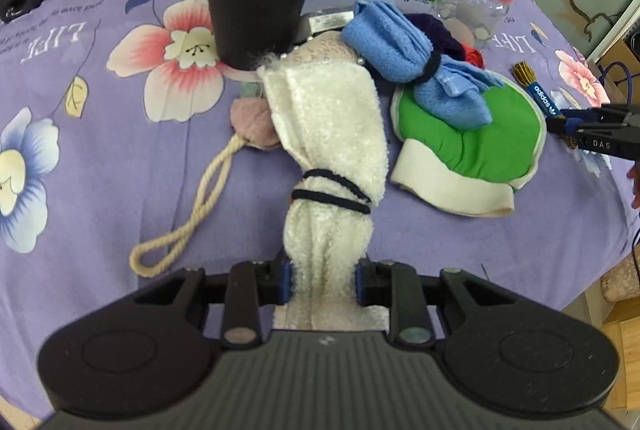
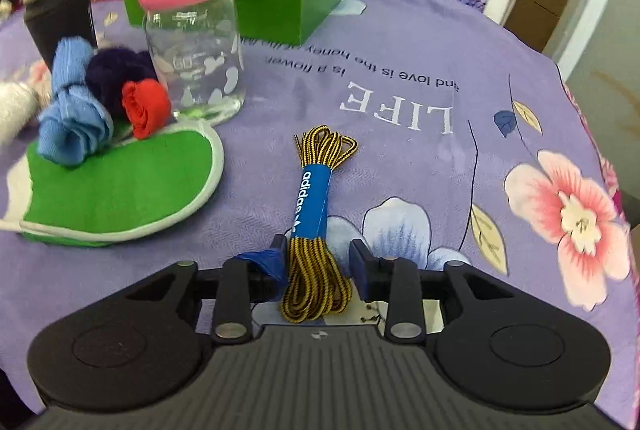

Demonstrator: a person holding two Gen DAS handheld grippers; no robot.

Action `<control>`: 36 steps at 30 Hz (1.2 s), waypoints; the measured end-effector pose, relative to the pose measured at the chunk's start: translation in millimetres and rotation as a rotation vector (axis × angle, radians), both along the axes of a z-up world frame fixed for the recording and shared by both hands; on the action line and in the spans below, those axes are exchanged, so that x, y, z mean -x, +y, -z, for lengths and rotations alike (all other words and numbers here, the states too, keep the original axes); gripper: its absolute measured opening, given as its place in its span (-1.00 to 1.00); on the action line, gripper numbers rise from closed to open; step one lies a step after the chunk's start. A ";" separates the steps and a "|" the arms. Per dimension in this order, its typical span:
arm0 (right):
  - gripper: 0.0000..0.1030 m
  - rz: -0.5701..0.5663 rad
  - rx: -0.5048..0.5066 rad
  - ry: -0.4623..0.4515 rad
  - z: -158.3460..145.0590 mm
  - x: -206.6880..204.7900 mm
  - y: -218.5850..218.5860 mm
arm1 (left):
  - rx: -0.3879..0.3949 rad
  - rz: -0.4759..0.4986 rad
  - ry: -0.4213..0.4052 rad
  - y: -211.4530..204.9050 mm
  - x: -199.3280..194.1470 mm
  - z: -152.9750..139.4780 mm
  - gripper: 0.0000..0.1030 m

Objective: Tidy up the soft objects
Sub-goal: 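Carry the towel into the green box while the right gripper carries the shoelace there, release both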

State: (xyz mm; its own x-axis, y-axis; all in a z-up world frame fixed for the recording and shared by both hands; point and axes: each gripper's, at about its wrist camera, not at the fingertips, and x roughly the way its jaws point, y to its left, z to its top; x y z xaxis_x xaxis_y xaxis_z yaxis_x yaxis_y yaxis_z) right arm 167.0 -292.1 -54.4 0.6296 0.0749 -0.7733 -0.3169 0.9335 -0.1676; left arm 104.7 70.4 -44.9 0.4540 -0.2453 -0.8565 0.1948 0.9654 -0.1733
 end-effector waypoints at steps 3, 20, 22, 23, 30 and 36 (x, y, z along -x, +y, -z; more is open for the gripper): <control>-0.57 -0.049 0.079 0.028 -1.1 -5.4 9.6 | -0.010 0.012 -0.016 -3.7 -3.9 -0.5 0.21; -0.35 0.035 0.041 0.121 -4.4 -15.7 -4.0 | -0.137 0.134 -0.085 -16.7 -8.1 9.2 0.41; -0.49 0.019 0.069 0.111 -4.6 -10.0 3.8 | -0.117 0.129 -0.091 -13.7 -6.8 9.1 0.41; -0.75 -0.009 0.089 0.104 -4.0 -6.1 9.8 | -0.109 0.120 -0.093 -12.9 -6.4 9.3 0.41; -1.00 -0.051 0.044 0.070 -23.3 14.9 20.0 | -0.046 0.003 -0.120 8.9 -2.1 -19.4 -0.53; -1.00 -0.012 -0.160 -0.092 -81.4 38.9 5.3 | -0.019 -0.018 -0.207 31.8 4.5 -71.1 -0.53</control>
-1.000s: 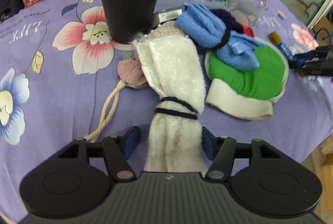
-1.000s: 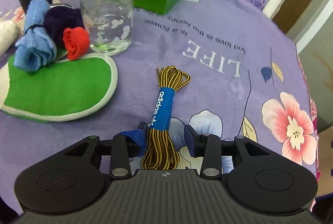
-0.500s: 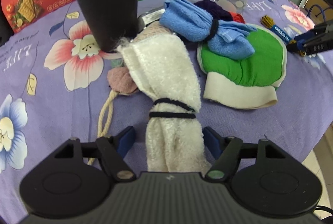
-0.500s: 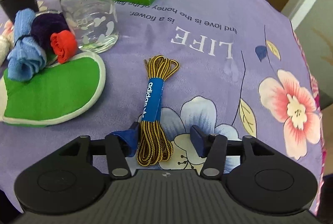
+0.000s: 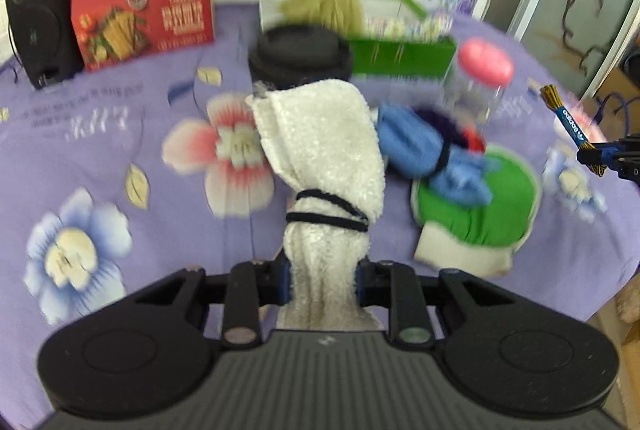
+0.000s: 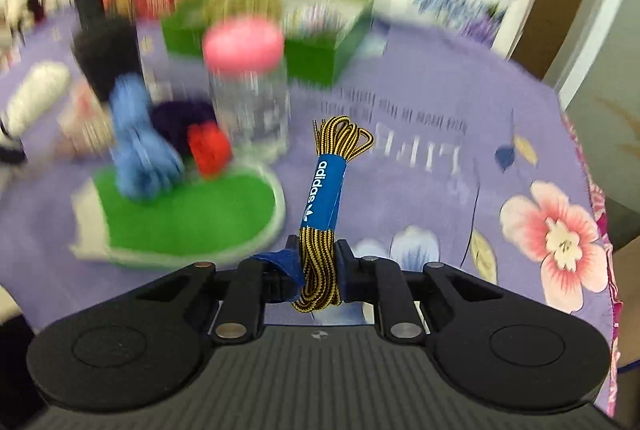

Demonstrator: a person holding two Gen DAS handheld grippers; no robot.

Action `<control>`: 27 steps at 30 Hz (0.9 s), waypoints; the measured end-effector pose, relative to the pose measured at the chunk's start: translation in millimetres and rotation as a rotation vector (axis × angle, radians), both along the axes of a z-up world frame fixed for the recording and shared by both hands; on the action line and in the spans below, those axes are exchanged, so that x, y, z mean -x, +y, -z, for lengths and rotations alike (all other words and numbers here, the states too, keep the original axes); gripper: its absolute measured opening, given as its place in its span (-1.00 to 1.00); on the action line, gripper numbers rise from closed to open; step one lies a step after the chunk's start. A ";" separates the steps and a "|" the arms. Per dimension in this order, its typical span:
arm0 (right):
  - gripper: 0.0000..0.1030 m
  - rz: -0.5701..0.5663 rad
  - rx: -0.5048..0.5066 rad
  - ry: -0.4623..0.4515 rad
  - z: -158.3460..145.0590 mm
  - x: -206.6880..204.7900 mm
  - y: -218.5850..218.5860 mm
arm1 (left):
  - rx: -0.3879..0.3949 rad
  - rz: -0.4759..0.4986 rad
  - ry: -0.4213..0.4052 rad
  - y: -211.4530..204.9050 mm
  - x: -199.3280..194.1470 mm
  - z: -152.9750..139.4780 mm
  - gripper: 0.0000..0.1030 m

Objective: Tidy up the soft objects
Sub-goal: 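Carry the towel into the green box while the right gripper carries the shoelace there, release both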

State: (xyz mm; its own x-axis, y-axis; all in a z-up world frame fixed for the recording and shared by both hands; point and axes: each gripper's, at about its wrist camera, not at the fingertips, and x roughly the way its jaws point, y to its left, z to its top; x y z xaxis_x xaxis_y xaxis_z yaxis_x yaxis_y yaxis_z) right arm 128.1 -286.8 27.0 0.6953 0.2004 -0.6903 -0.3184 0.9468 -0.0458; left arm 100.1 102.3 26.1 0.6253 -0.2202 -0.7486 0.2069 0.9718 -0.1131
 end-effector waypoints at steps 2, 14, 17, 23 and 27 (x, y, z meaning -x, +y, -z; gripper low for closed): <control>-1.00 -0.002 -0.040 -0.055 -21.3 -4.8 0.1 | 0.011 0.013 -0.038 2.4 -8.0 -22.9 -0.53; -1.00 -0.104 -0.027 -0.148 -67.0 -185.1 80.6 | -0.068 0.067 -0.139 -49.7 -226.3 -113.4 -0.51; -1.00 -0.121 -0.019 -0.120 -57.3 -222.6 95.1 | -0.080 0.078 -0.088 -67.6 -273.2 -100.1 -0.50; -0.83 -0.131 -0.051 -0.109 -43.9 -261.8 111.3 | -0.150 0.086 0.000 -98.4 -328.5 -65.8 0.32; -0.76 -0.115 -0.079 -0.143 -49.2 -266.4 107.7 | -0.157 0.068 -0.009 -94.9 -330.4 -68.1 0.32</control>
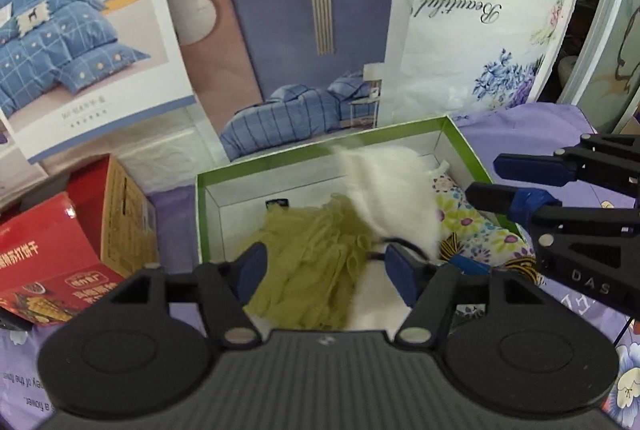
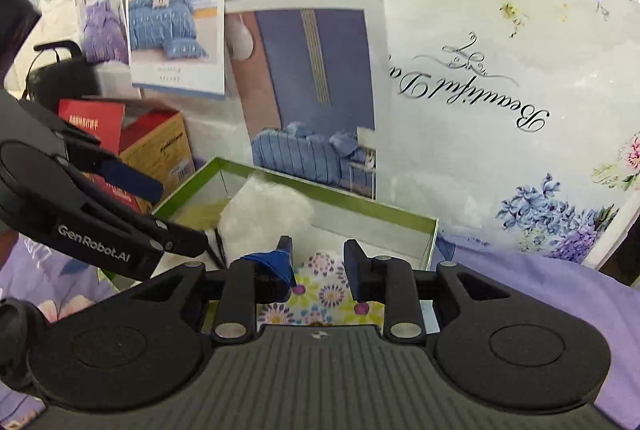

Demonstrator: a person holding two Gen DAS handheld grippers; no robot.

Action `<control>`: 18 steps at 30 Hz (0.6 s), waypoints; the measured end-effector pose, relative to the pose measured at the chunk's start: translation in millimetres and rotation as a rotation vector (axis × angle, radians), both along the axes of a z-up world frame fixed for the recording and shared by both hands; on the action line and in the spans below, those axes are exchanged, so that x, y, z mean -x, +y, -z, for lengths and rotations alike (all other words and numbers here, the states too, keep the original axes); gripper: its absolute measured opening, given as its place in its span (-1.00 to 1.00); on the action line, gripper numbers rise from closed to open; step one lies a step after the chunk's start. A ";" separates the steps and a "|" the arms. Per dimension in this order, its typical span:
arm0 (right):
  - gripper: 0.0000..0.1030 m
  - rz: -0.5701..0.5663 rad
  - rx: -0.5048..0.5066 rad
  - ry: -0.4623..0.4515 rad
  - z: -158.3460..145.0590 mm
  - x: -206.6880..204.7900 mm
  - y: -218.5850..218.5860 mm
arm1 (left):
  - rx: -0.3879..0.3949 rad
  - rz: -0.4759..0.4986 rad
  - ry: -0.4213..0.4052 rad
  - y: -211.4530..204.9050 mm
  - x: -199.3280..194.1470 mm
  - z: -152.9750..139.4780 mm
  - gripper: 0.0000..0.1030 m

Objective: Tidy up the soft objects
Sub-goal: 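Carry the towel into the green box while the right gripper carries the shoelace there, release both, then move both grippers back from the green box to the pile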

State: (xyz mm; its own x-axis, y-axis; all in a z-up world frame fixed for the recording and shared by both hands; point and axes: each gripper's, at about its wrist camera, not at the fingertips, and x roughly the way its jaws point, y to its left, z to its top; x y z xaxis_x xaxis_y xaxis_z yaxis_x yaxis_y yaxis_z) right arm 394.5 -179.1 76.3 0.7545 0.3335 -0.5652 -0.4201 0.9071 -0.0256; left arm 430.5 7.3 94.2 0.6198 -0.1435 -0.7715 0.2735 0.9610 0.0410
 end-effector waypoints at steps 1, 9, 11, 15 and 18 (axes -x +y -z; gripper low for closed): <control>-0.75 0.001 0.007 -0.005 -1.2 0.1 -0.4 | 0.004 -0.008 -0.007 3.0 2.3 -2.4 0.32; -0.66 0.051 -0.027 0.025 -8.5 27.4 -20.6 | 0.024 -0.024 -0.047 17.3 41.7 -26.8 0.32; -0.65 0.055 -0.028 0.026 -10.8 42.2 -25.3 | 0.017 -0.009 -0.074 14.7 64.1 -31.9 0.33; -0.61 0.071 -0.019 0.030 -15.1 75.6 -33.5 | -0.008 0.027 -0.118 4.9 113.4 -36.5 0.34; -0.59 0.076 -0.019 0.046 -16.5 100.8 -39.2 | 0.004 0.054 -0.133 0.3 150.5 -37.6 0.35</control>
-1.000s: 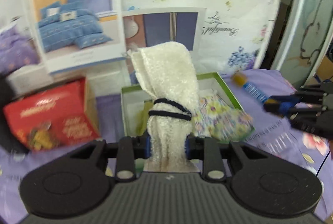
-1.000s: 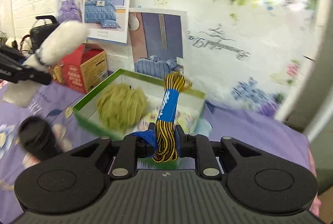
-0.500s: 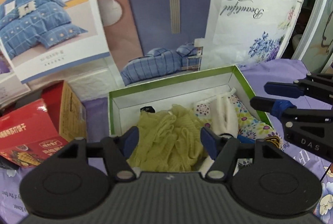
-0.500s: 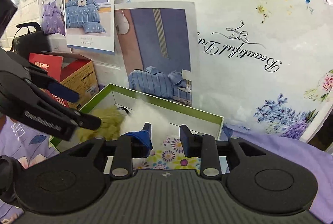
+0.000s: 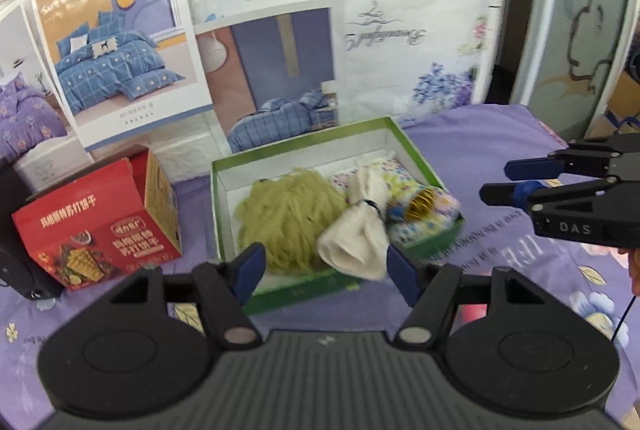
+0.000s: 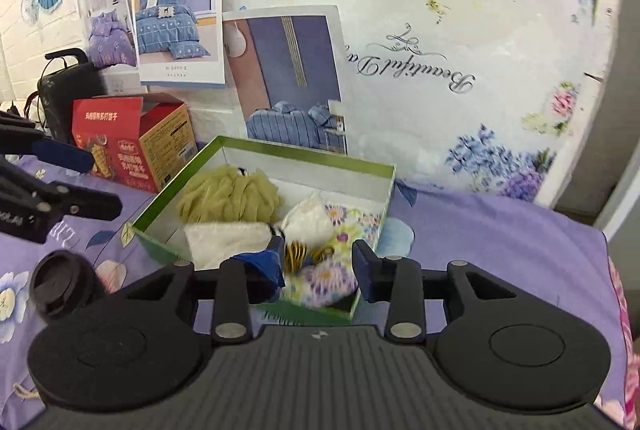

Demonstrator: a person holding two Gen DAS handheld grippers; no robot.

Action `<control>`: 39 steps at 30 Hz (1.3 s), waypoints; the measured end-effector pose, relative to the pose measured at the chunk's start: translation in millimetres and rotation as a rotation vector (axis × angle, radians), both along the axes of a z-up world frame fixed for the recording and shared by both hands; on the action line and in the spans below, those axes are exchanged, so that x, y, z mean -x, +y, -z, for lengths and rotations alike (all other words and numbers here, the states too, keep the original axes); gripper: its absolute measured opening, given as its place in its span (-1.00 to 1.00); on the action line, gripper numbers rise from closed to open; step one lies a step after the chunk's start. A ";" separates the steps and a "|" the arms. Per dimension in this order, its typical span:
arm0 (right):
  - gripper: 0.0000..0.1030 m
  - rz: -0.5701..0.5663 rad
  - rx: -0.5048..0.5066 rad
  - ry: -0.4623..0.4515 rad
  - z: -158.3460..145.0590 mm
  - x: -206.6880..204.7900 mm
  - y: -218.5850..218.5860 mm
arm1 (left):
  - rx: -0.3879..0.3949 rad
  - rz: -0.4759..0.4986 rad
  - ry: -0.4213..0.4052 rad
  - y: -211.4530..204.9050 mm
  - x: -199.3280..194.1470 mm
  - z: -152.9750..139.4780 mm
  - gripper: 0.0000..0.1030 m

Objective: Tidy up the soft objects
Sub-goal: 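Move both grippers back from the green box to the pile, then lower the left gripper to the pink lace sachet while the right gripper approaches the green oven mitt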

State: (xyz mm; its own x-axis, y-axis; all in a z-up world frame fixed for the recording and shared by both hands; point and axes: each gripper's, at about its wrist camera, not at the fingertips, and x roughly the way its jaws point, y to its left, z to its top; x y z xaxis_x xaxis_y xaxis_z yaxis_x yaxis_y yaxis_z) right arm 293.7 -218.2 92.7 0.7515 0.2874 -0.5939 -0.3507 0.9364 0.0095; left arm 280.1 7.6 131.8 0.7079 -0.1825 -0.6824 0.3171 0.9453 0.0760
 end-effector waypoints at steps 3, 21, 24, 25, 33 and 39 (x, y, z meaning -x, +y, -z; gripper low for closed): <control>-0.56 0.011 0.002 -0.009 -1.1 29.7 -5.4 | 0.002 0.016 -0.020 -3.1 34.0 -0.6 0.36; -0.42 0.092 -0.055 0.047 72.0 153.5 4.6 | 0.062 -0.006 0.064 12.0 136.7 64.1 0.41; -0.41 0.131 -0.086 0.062 97.0 171.7 9.5 | 0.061 -0.084 0.091 25.7 148.9 90.8 0.41; -0.40 0.139 -0.109 0.068 104.5 178.0 10.8 | 0.066 -0.112 0.102 31.5 152.5 99.6 0.41; -0.36 0.174 -0.235 0.084 138.8 214.9 25.8 | 0.061 -0.257 0.207 70.5 182.4 150.2 0.41; -0.29 0.146 -0.100 0.031 135.1 213.9 55.3 | 0.074 -0.294 0.216 85.8 178.2 154.2 0.41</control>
